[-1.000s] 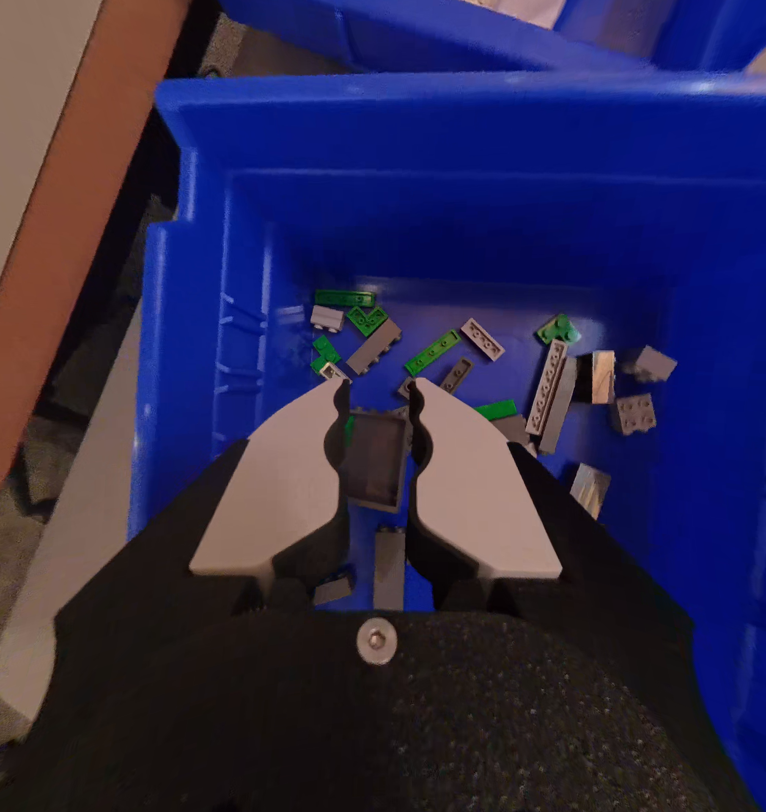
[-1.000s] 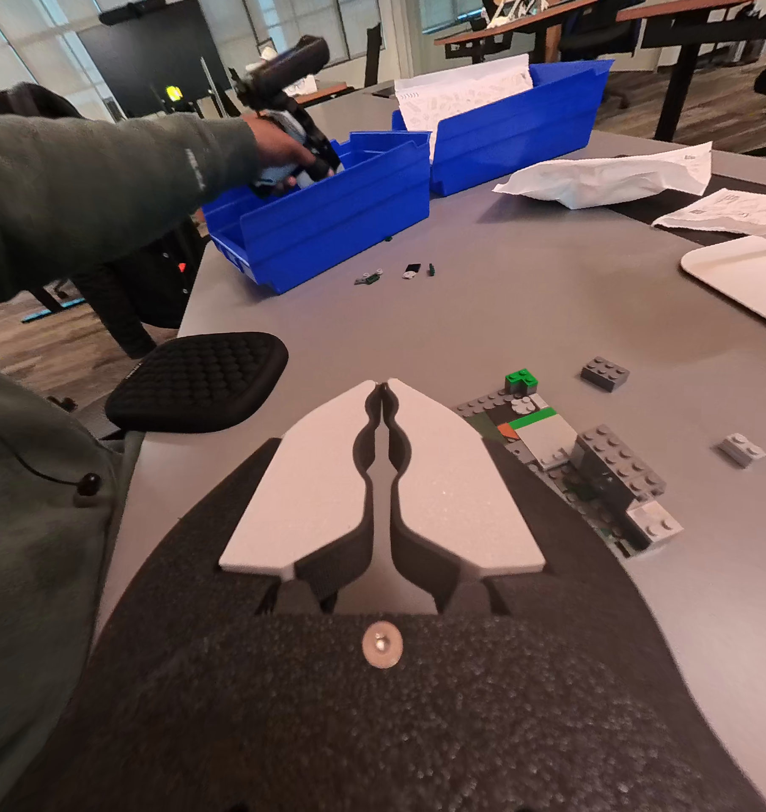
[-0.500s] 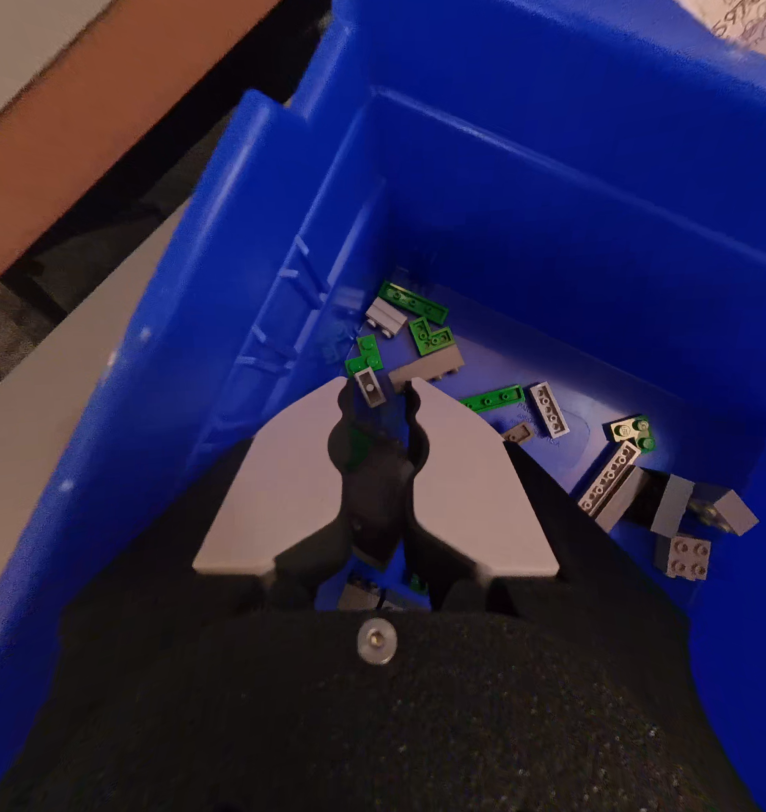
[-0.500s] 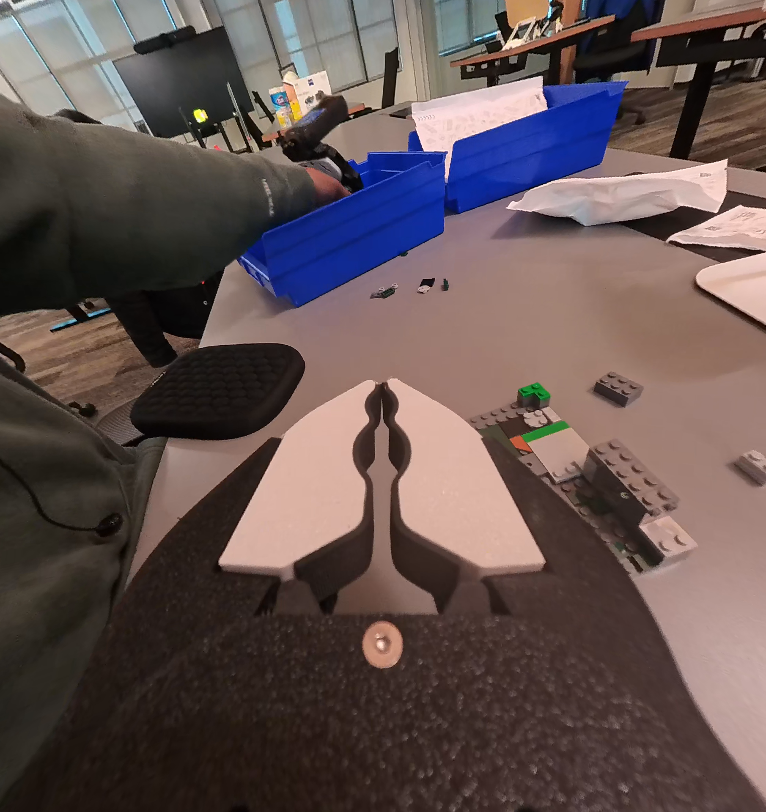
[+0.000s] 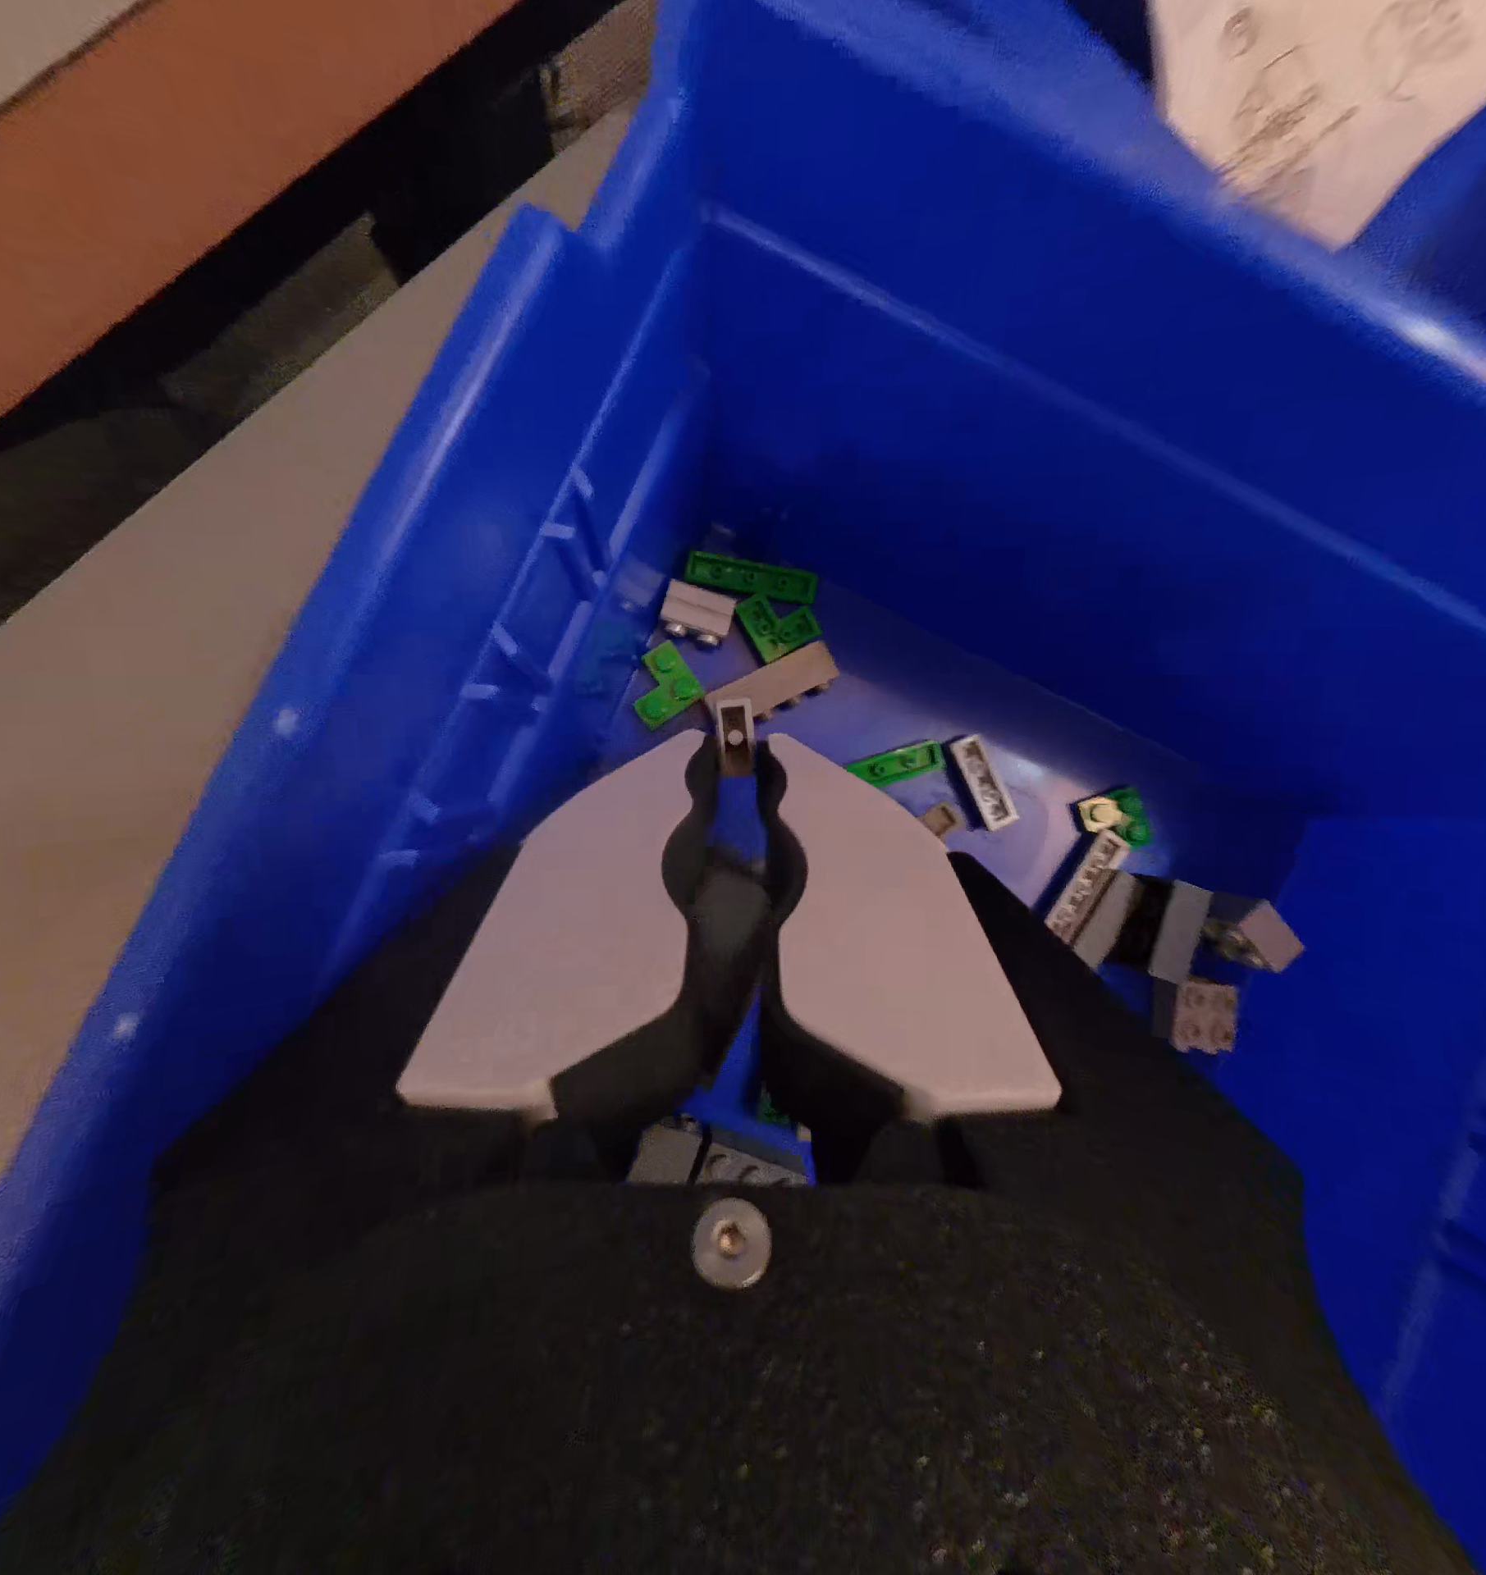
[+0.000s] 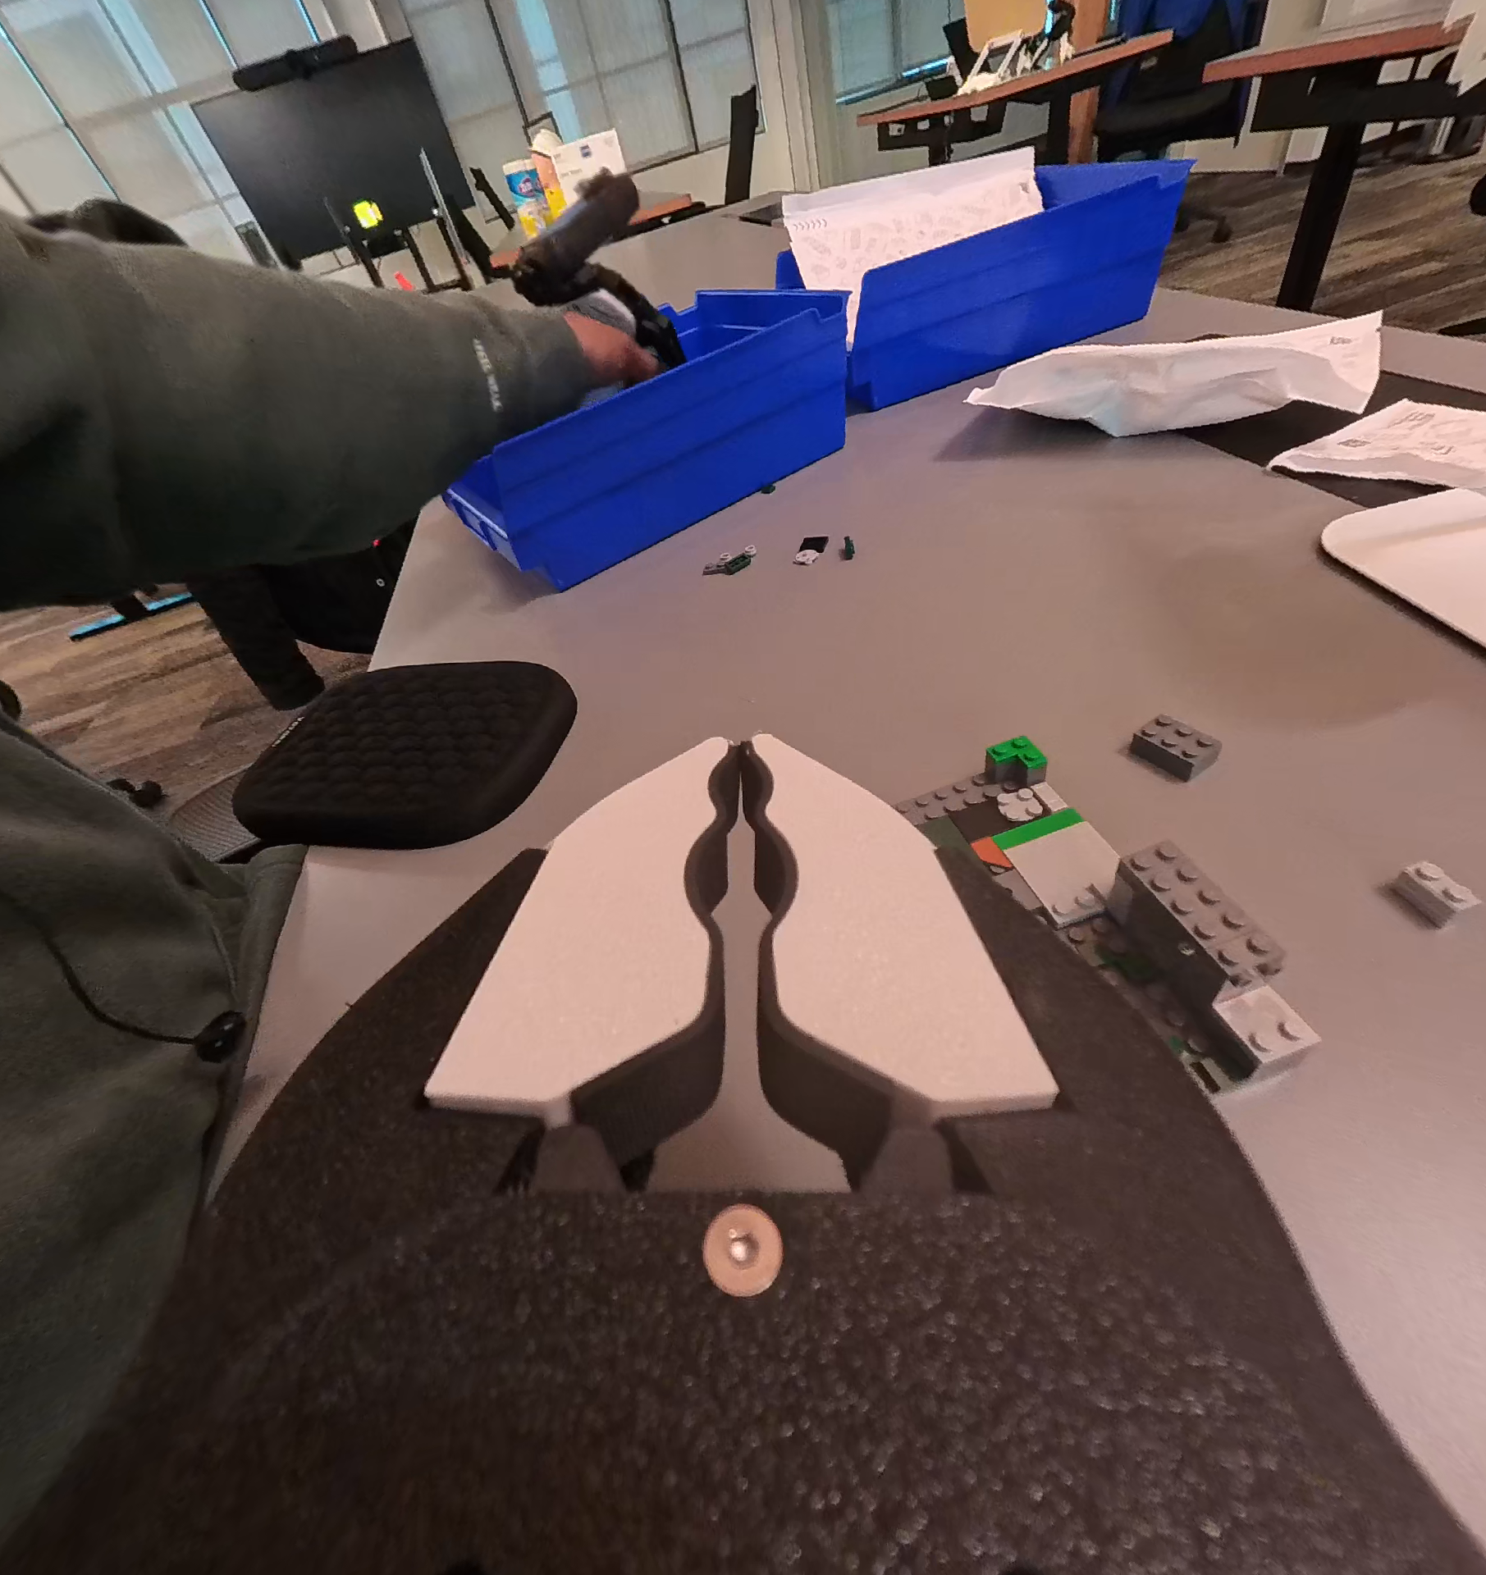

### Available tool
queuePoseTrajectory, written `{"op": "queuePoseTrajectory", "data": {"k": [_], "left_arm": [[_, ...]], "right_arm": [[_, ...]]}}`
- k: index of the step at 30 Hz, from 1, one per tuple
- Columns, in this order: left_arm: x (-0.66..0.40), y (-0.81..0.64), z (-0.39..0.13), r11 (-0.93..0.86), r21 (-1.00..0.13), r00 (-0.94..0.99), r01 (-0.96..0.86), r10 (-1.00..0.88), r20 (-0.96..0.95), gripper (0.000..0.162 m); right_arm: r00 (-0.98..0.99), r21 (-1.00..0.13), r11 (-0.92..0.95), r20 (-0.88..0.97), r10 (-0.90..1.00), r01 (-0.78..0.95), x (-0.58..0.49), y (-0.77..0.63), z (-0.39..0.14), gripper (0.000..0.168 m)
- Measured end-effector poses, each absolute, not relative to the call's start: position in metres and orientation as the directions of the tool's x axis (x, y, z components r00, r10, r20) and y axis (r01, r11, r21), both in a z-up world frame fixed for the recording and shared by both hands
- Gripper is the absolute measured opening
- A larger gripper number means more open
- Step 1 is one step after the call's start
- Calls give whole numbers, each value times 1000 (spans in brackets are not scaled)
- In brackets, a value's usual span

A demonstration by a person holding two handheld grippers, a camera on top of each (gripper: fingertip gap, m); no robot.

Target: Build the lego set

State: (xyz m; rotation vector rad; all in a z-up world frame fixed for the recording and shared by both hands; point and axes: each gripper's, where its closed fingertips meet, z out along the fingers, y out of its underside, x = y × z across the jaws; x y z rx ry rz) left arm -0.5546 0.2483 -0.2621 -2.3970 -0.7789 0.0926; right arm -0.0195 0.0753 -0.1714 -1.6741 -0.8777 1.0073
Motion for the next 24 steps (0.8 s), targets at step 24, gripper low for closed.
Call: {"op": "queuePoseTrajectory", "data": {"k": [24], "left_arm": [[-216,151,-73,-463,-882,532,92,-726,437,7]], "right_arm": [[427,-981,-48,37,903,187,-47,75,-154,13]]}}
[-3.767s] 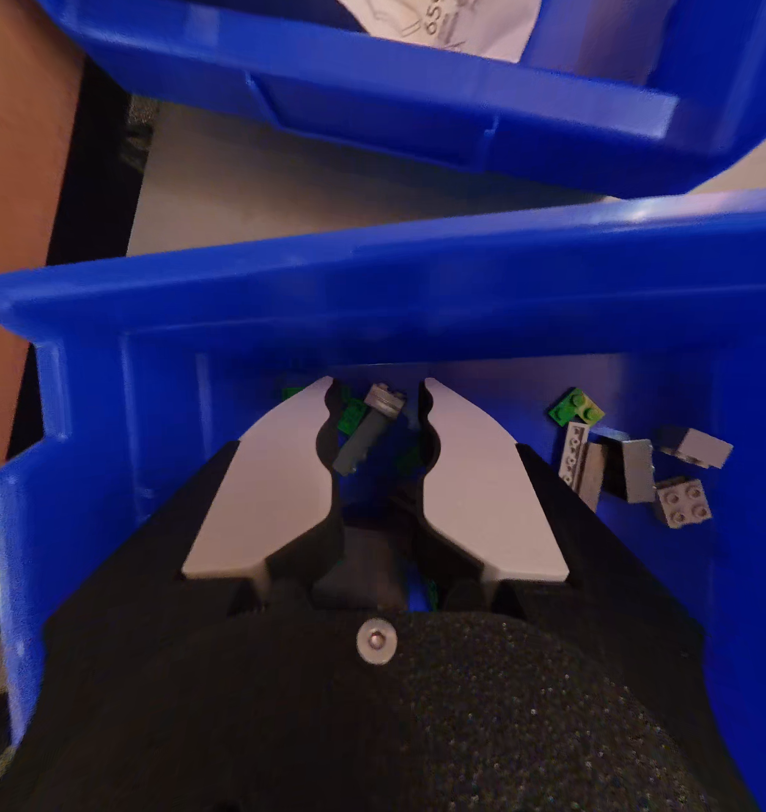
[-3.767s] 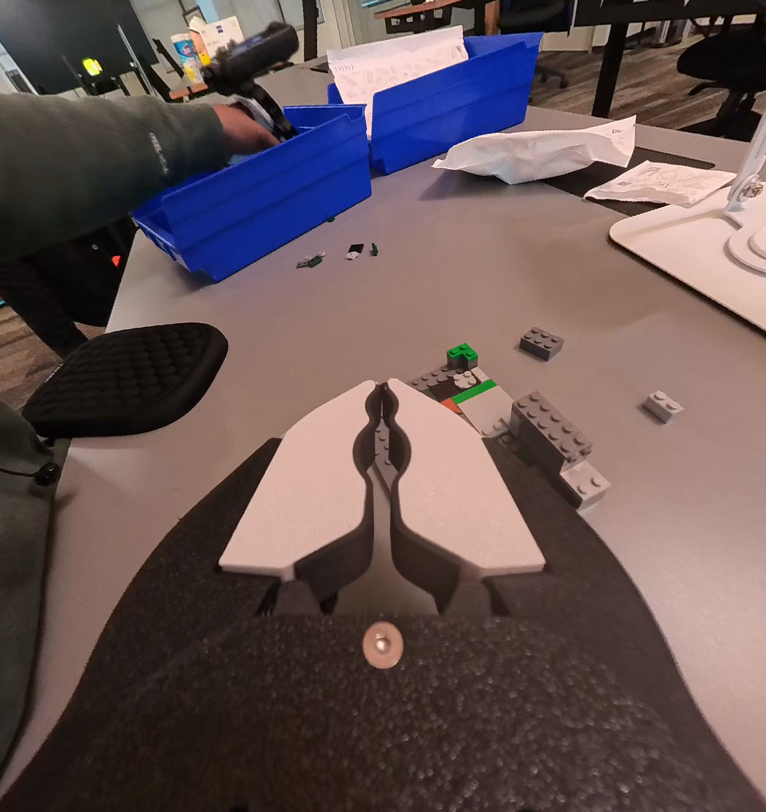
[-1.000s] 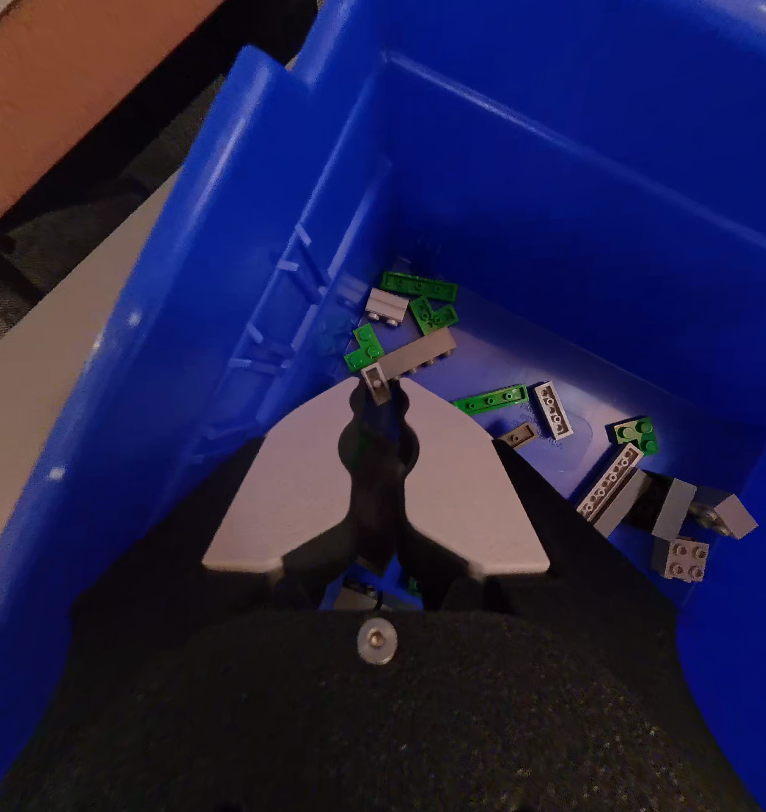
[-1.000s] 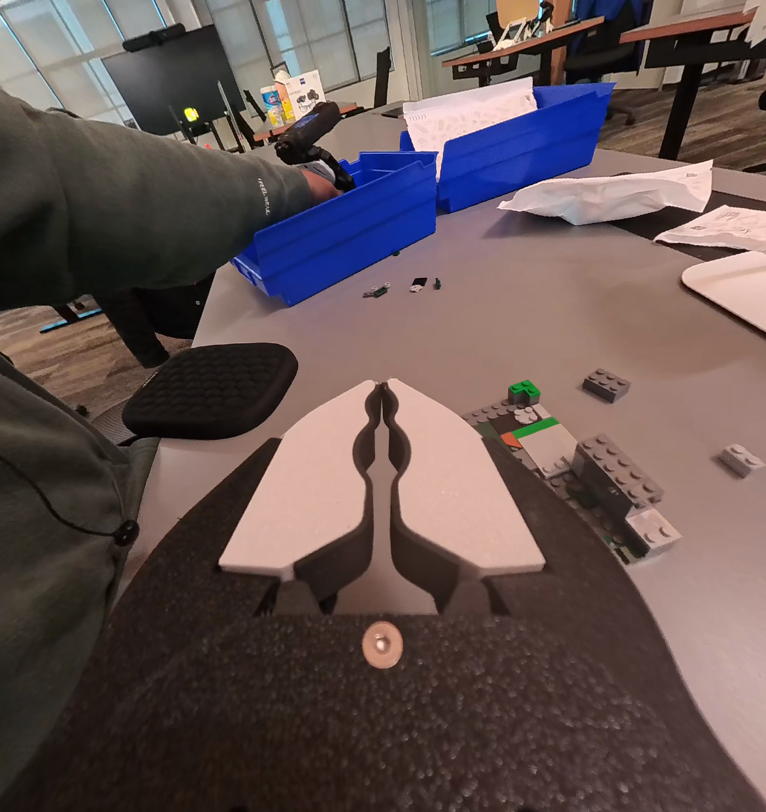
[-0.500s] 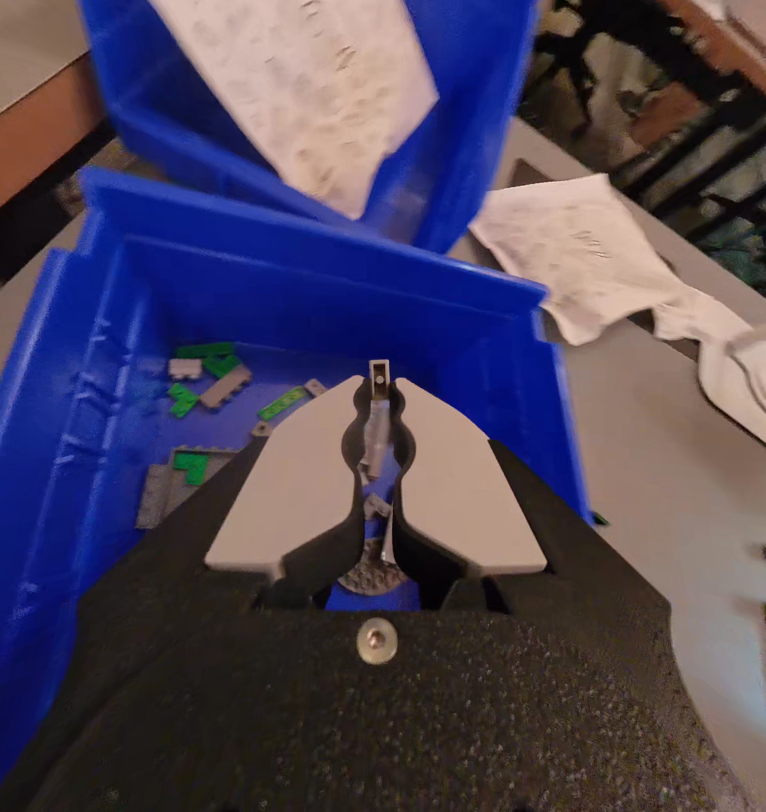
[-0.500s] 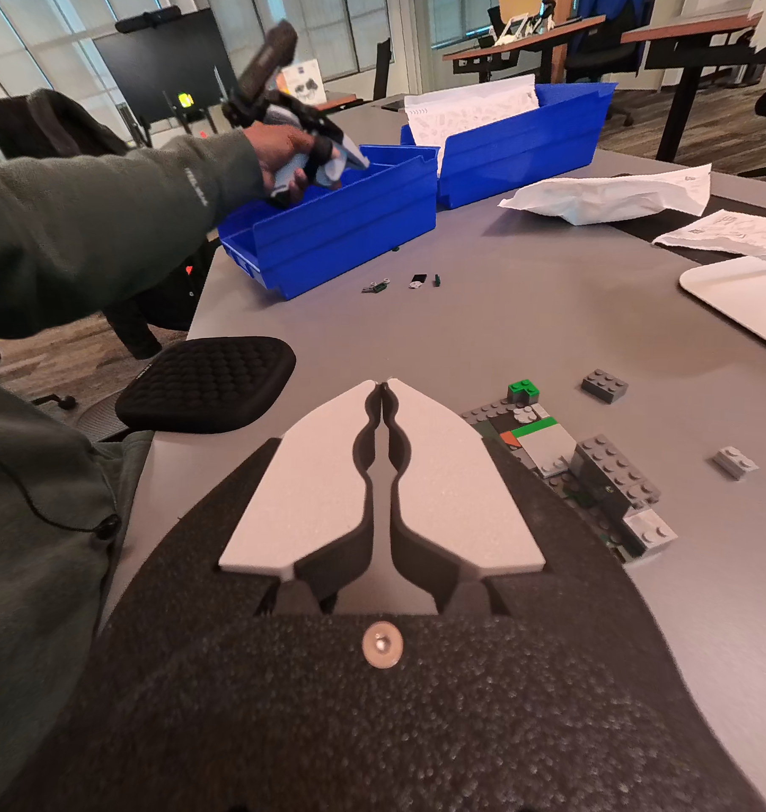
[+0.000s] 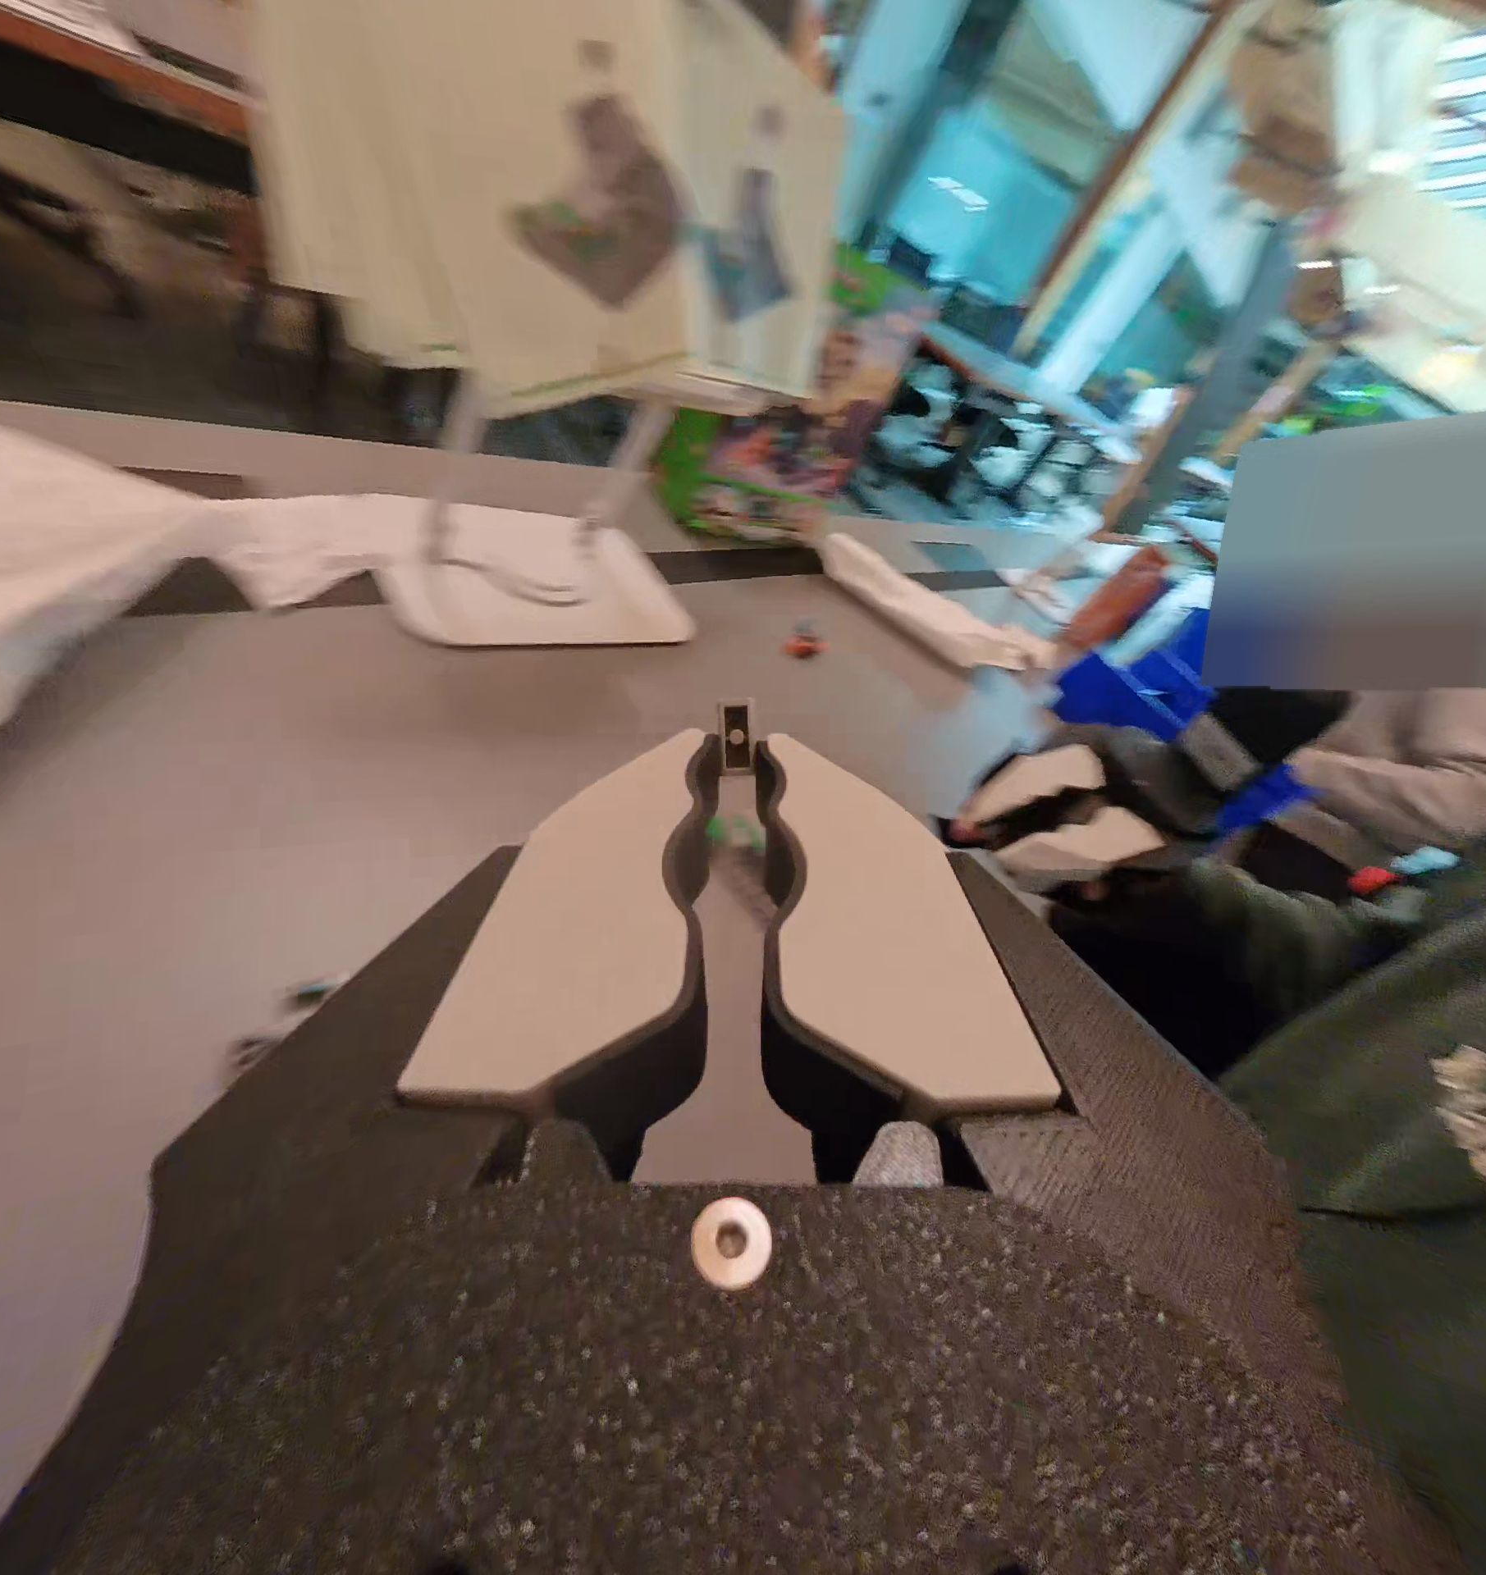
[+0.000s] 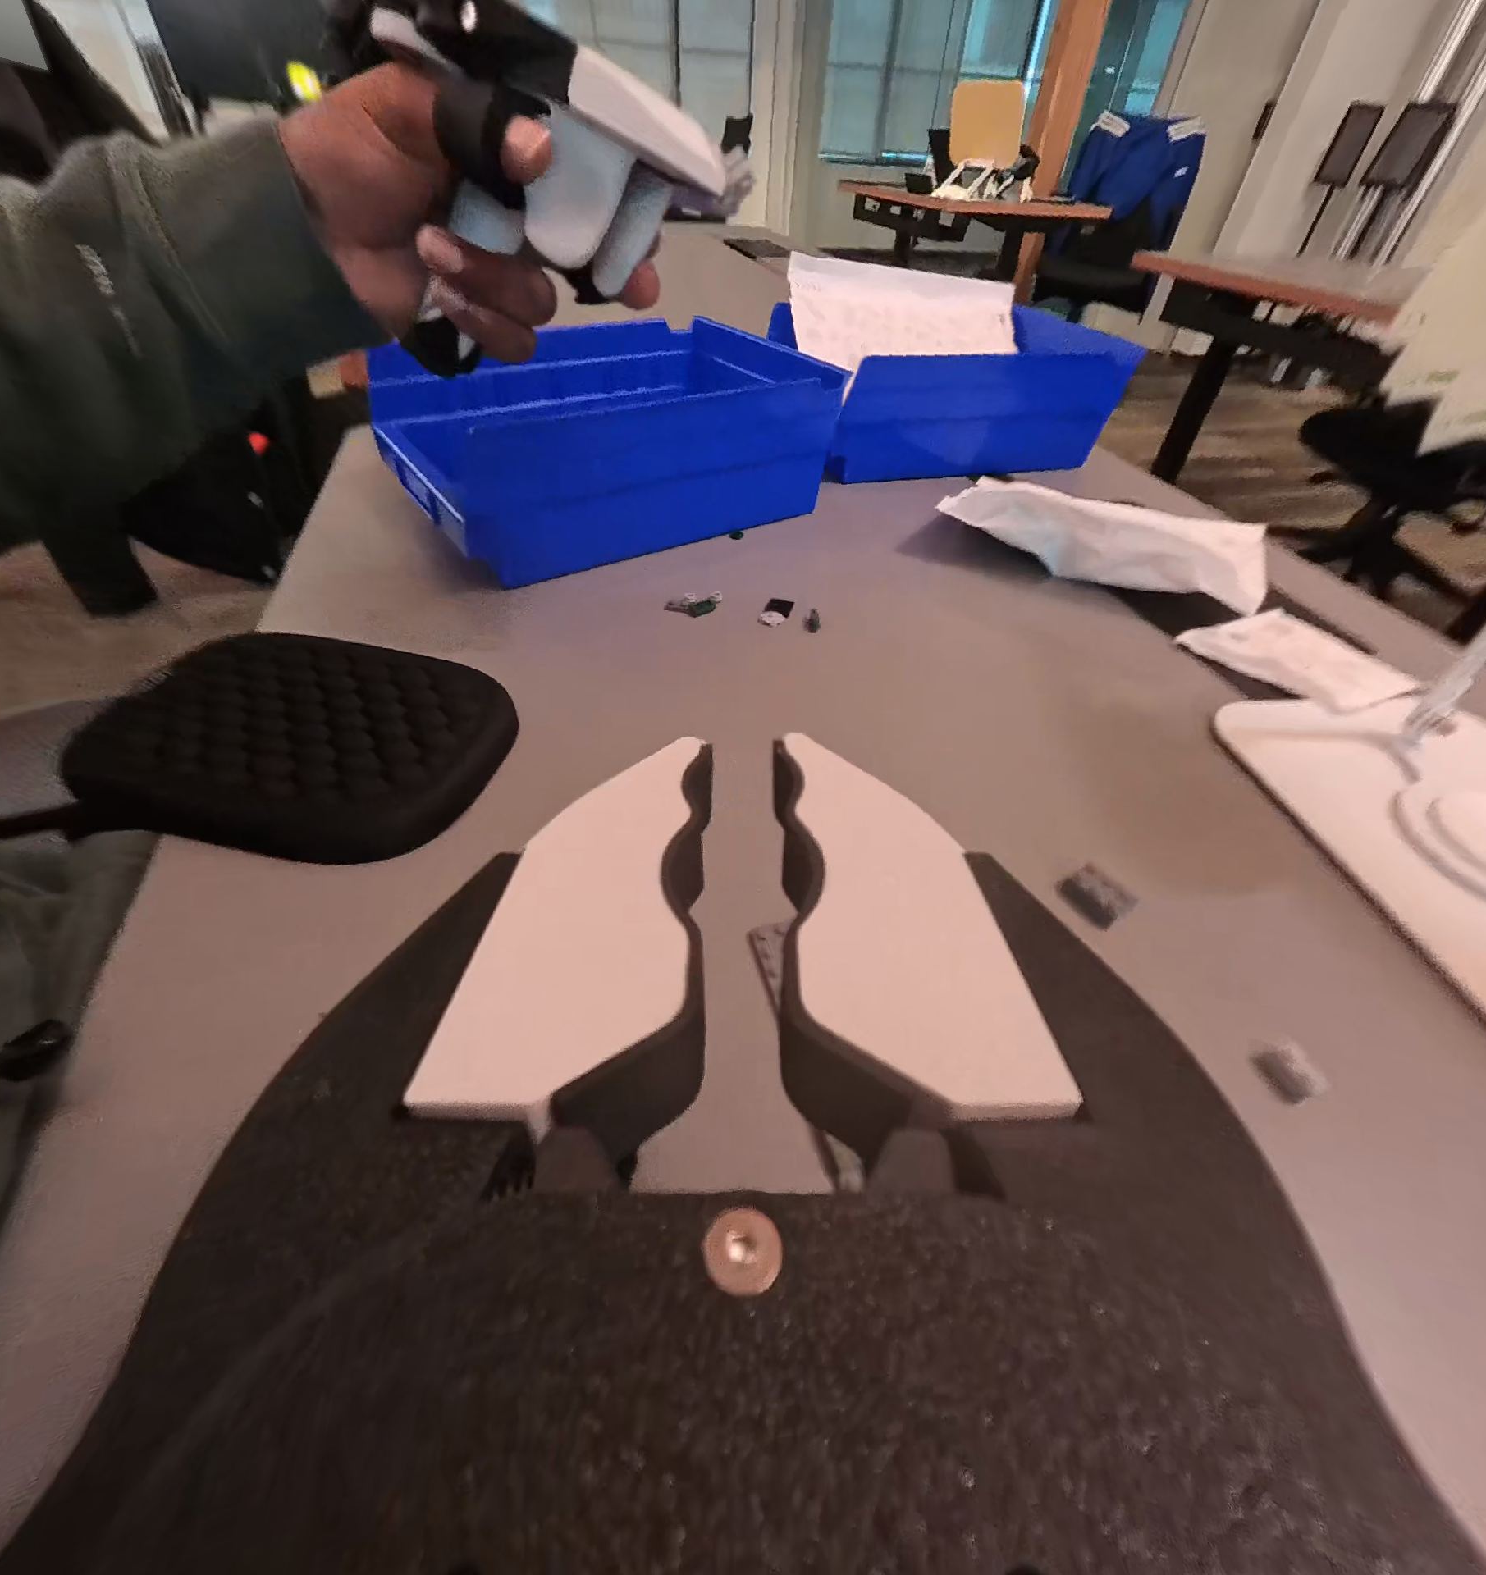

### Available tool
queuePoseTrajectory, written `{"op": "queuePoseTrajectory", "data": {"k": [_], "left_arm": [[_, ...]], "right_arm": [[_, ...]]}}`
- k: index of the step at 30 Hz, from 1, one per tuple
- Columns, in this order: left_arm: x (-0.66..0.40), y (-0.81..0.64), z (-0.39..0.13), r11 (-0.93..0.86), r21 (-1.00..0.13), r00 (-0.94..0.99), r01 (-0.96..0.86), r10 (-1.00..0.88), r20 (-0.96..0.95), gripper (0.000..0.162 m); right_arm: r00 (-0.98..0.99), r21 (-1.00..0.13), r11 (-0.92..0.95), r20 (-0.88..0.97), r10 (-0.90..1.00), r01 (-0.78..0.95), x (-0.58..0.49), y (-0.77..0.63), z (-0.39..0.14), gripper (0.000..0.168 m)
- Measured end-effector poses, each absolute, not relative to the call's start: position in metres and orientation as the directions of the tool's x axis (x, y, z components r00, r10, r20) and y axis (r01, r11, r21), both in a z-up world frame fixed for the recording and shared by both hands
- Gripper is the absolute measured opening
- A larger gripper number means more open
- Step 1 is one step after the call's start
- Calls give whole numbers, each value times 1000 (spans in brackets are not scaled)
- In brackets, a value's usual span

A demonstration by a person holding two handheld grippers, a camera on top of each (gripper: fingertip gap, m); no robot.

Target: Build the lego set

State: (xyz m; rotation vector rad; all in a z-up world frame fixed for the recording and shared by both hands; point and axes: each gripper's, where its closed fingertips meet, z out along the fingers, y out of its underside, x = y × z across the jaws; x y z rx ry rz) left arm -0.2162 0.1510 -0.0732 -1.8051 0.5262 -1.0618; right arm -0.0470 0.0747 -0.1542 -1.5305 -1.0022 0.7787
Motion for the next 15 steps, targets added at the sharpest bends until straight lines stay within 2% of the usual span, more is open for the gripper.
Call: {"op": "queuePoseTrajectory", "data": {"k": [4,8,11,15], "left_arm": [[-138,123,-71,-543,-830,261,130,-788,557,7],[-82,110,-75,-668,-723,38,176,-730,683,7],[-54,106,-85,-752,-640,-56,155,-654,755,7],[-32,97,-91,-828,-547,-167,120,-560,811,8]], "right_arm": [[453,-964,90,198,869,249,-60,80,-138,19],[497,-973,108,198,845,204,-65,91,-116,22],[558,-974,138,217,801,180,-55,103,-101,26],[546,-953,183,289,786,240,-44,106,-103,27]]}}
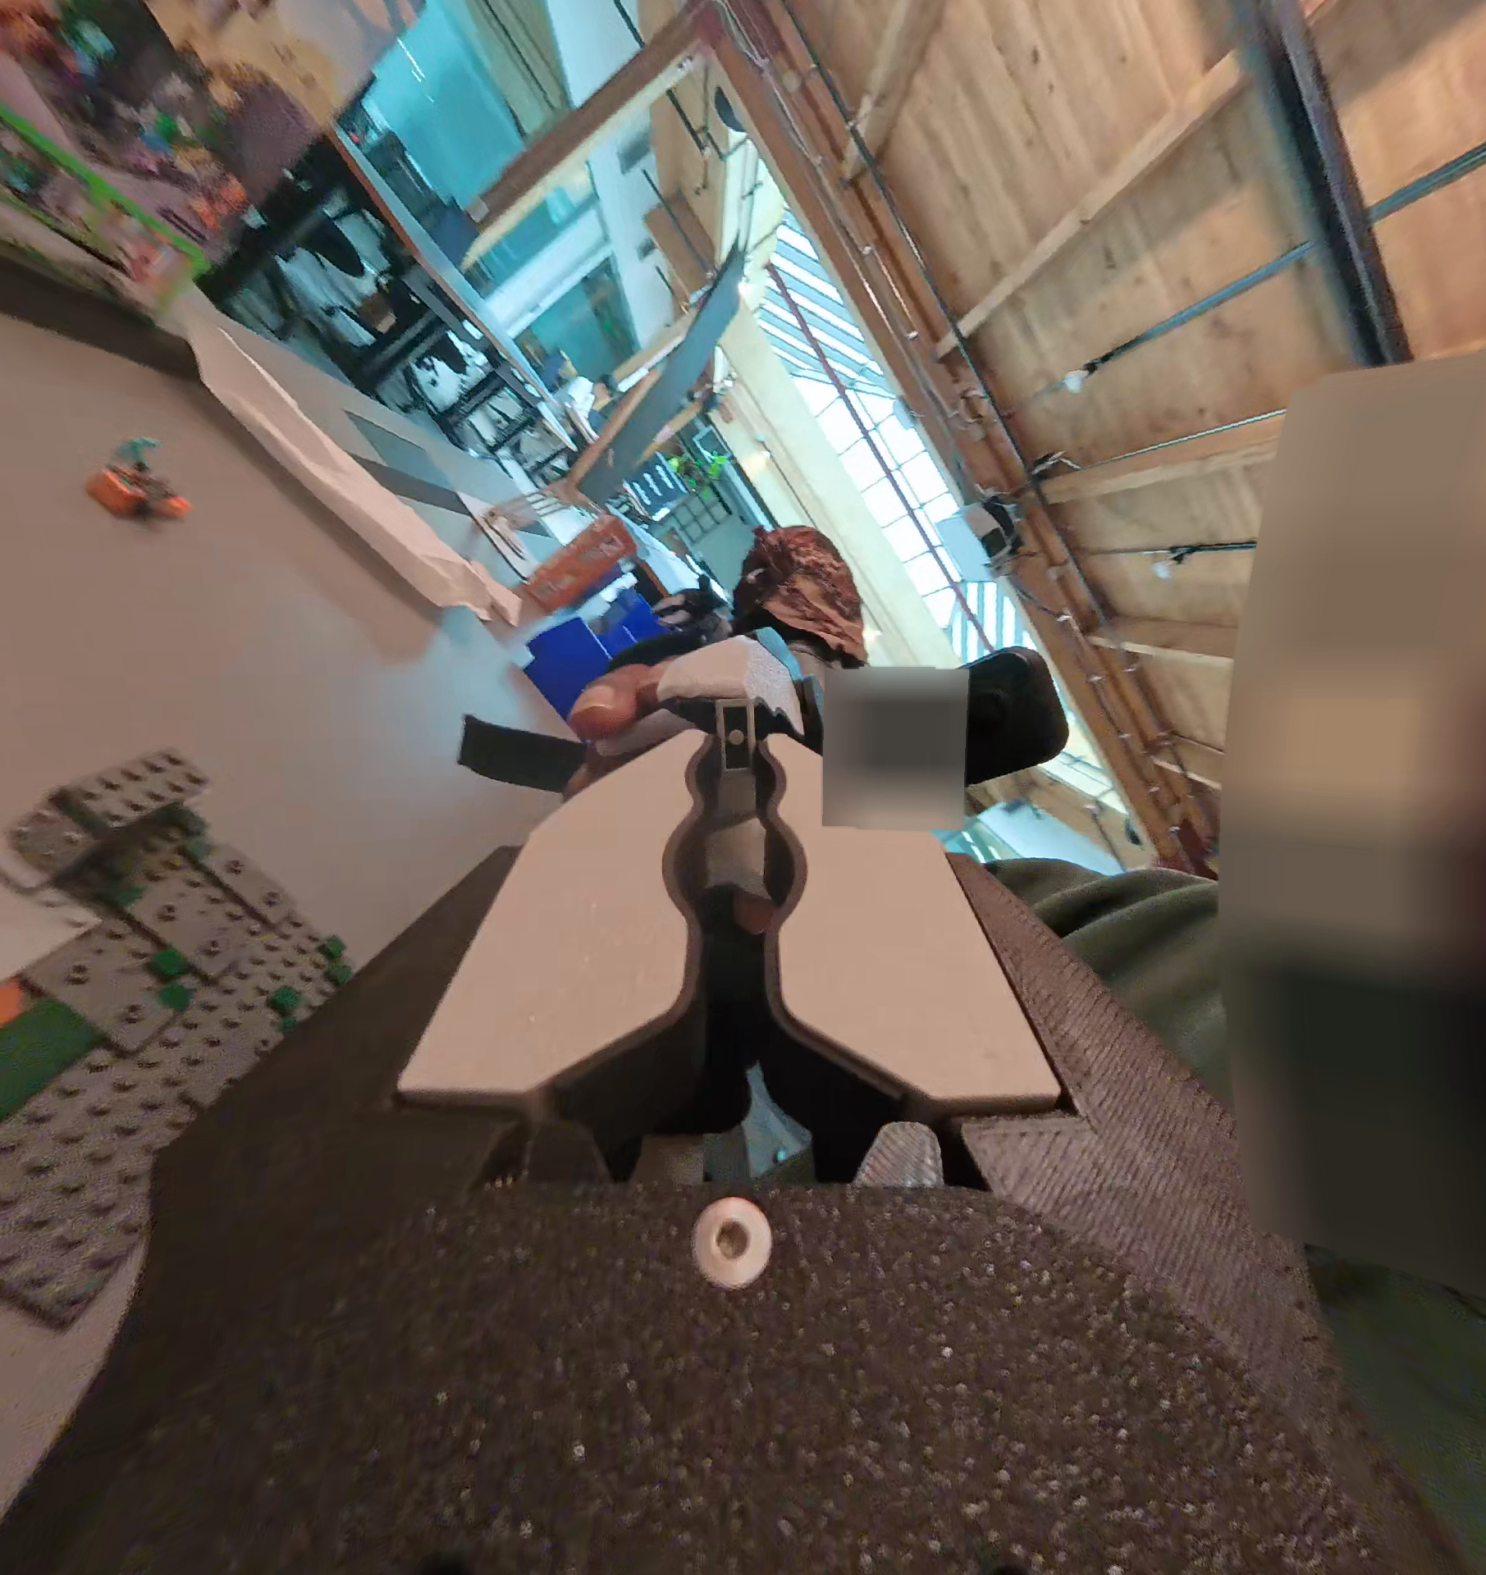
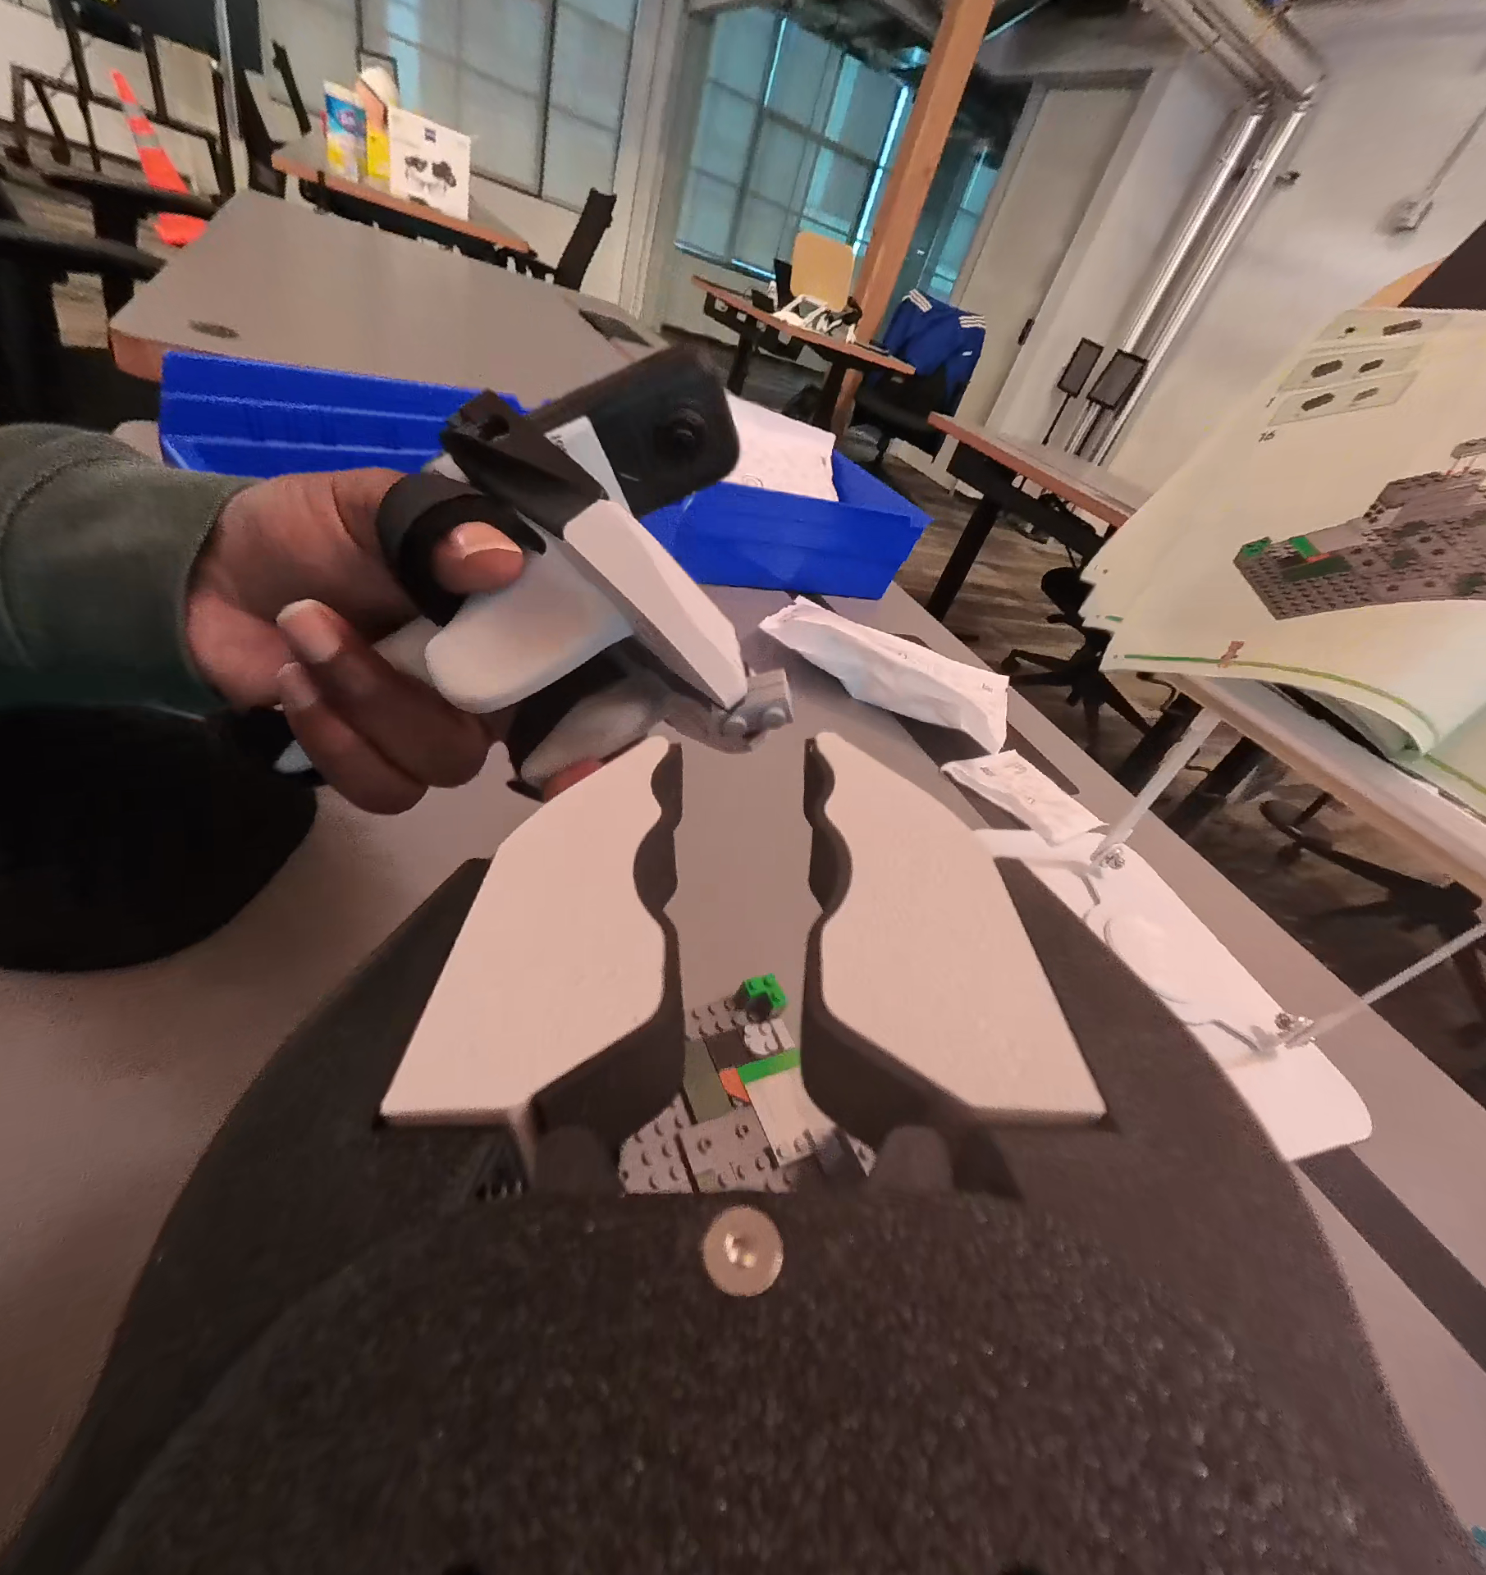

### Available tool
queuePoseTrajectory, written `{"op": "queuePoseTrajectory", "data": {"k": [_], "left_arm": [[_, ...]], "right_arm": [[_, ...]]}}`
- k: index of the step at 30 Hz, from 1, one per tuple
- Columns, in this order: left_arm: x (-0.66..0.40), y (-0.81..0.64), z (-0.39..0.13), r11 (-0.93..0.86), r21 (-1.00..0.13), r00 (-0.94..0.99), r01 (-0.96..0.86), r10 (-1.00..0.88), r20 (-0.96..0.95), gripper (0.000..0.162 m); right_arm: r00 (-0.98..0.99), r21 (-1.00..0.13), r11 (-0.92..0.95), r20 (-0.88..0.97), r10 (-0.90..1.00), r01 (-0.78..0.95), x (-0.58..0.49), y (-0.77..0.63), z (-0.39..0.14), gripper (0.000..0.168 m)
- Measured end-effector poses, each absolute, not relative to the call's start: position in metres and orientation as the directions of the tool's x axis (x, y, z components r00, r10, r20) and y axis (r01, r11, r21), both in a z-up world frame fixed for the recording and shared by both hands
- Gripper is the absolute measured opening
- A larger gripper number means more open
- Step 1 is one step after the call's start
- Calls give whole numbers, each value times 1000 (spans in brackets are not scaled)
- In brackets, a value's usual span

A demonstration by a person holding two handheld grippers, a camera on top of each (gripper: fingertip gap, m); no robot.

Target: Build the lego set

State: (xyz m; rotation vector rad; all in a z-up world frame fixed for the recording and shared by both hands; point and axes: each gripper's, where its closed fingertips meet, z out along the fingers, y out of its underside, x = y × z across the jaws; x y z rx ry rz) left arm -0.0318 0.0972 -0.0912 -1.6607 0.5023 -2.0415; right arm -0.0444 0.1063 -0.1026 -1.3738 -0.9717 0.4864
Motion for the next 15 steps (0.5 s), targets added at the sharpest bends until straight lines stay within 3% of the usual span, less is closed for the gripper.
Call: {"op": "queuePoseTrajectory", "data": {"k": [8,15], "left_arm": [[-18,84,-101,-849,-525,-212,54,-524,825,7],[-20,62,-122,-704,-684,-160,-188,-665,729,19]], "right_arm": [[475,-902,266,409,779,340,-33,99,-108,16],[-22,-744,352,414,910,567,-29,65,-130,16]]}}
